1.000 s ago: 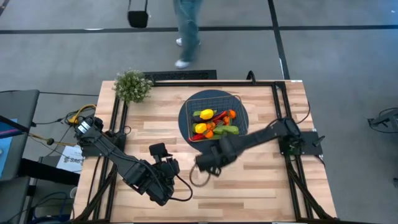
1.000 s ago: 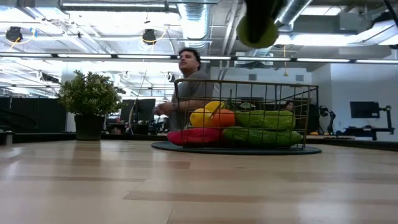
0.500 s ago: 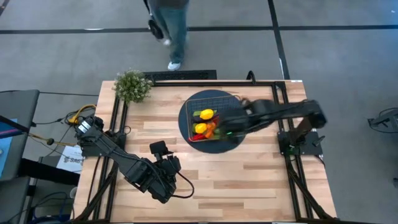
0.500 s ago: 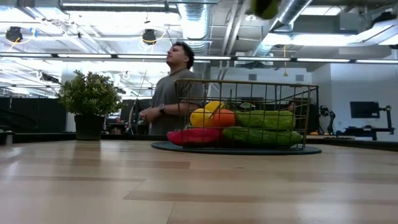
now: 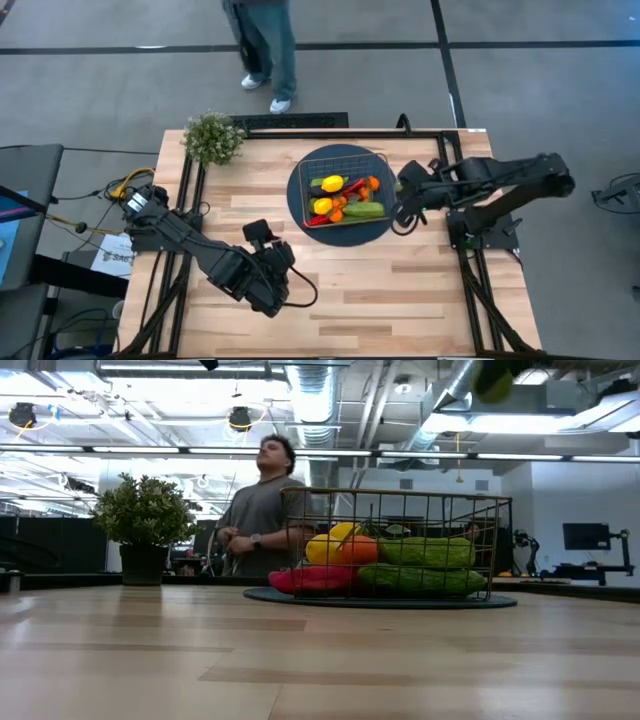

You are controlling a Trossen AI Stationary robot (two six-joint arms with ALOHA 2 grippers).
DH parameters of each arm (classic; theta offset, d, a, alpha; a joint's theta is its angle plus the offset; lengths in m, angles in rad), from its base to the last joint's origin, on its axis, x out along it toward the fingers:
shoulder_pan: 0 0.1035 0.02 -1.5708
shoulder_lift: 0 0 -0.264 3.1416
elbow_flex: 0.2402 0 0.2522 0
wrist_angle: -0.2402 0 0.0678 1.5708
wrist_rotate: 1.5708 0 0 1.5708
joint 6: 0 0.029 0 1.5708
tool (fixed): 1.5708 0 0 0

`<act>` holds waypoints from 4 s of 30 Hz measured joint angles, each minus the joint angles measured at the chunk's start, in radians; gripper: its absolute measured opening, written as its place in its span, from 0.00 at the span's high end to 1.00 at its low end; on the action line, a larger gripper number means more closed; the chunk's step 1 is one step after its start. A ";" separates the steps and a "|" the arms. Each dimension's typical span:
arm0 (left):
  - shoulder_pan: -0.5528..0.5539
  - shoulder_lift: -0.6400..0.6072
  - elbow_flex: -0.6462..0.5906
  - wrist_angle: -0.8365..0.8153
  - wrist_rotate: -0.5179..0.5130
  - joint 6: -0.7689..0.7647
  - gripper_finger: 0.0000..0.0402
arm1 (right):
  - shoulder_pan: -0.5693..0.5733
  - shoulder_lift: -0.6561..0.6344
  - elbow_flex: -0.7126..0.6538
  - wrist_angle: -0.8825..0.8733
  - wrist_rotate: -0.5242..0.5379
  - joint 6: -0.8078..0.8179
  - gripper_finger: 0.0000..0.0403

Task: Build produce basket
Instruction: Put the green lime into the wire basket, then adjust the wire basket

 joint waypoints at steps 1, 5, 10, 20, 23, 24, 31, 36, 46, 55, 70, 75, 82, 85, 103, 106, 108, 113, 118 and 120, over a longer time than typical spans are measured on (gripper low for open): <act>0.002 0.000 0.000 -0.001 -0.001 0.000 0.22 | -0.005 -0.023 -0.045 0.024 0.000 0.013 0.70; 0.008 0.000 0.000 -0.003 -0.001 0.001 0.22 | -0.021 -0.110 -0.214 0.219 -0.038 0.026 0.70; 0.012 0.000 0.000 -0.006 -0.001 0.005 0.22 | -0.068 -0.151 -0.373 0.560 -0.142 -0.078 0.70; 0.013 0.000 0.000 -0.020 0.000 -0.004 0.22 | -0.241 -0.024 -0.412 0.887 -0.401 -0.255 0.70; 0.013 0.000 0.000 -0.032 0.000 -0.015 0.22 | -0.275 0.010 -0.413 0.890 -0.420 -0.265 0.70; 0.013 0.000 0.000 -0.031 0.000 -0.016 0.22 | -0.284 0.018 -0.413 0.892 -0.423 -0.265 0.70; 0.014 0.000 0.000 -0.031 0.002 -0.019 0.22 | -0.324 0.082 -0.413 0.890 -0.450 -0.276 0.71; 0.014 0.000 0.000 -0.031 0.002 -0.020 0.22 | -0.343 0.136 -0.413 0.890 -0.454 -0.282 0.71; 0.014 0.000 0.000 -0.030 0.000 -0.027 0.22 | -0.390 0.207 -0.412 0.898 -0.479 -0.300 0.71; 0.014 0.000 0.000 -0.033 0.000 -0.037 0.22 | -0.407 0.213 -0.412 0.891 -0.479 -0.294 0.71; 0.014 0.000 0.000 -0.034 0.002 -0.055 0.22 | -0.411 0.212 -0.384 0.837 -0.529 -0.290 0.25; 0.014 0.000 0.000 -0.034 0.002 -0.056 0.22 | -0.388 0.212 -0.286 0.748 -0.528 -0.298 0.27; 0.014 0.000 0.000 -0.034 -0.002 -0.026 0.22 | -0.308 0.211 -0.121 0.524 -0.528 -0.309 0.35; 0.014 0.000 0.000 -0.034 -0.010 -0.012 0.22 | -0.246 0.211 -0.082 0.430 -0.517 -0.259 0.48; 0.013 0.000 0.000 -0.034 -0.013 0.053 0.22 | 0.232 0.258 -0.080 0.400 -0.209 0.197 0.99; 0.013 0.000 0.000 -0.033 -0.018 0.054 0.22 | 0.257 0.333 -0.079 0.441 -0.220 0.219 0.99; 0.013 0.000 0.000 -0.033 -0.024 0.058 0.22 | 0.260 0.400 -0.079 0.473 -0.258 0.217 0.99; 0.013 0.000 0.000 -0.033 -0.026 0.058 0.22 | 0.219 0.529 -0.080 0.529 -0.350 0.155 1.00; 0.013 0.000 0.000 -0.033 -0.025 0.057 0.22 | 0.134 0.589 -0.080 0.580 -0.388 0.016 1.00; 0.013 0.000 0.000 -0.034 -0.025 0.056 0.22 | 0.094 0.597 -0.080 0.581 -0.393 -0.043 1.00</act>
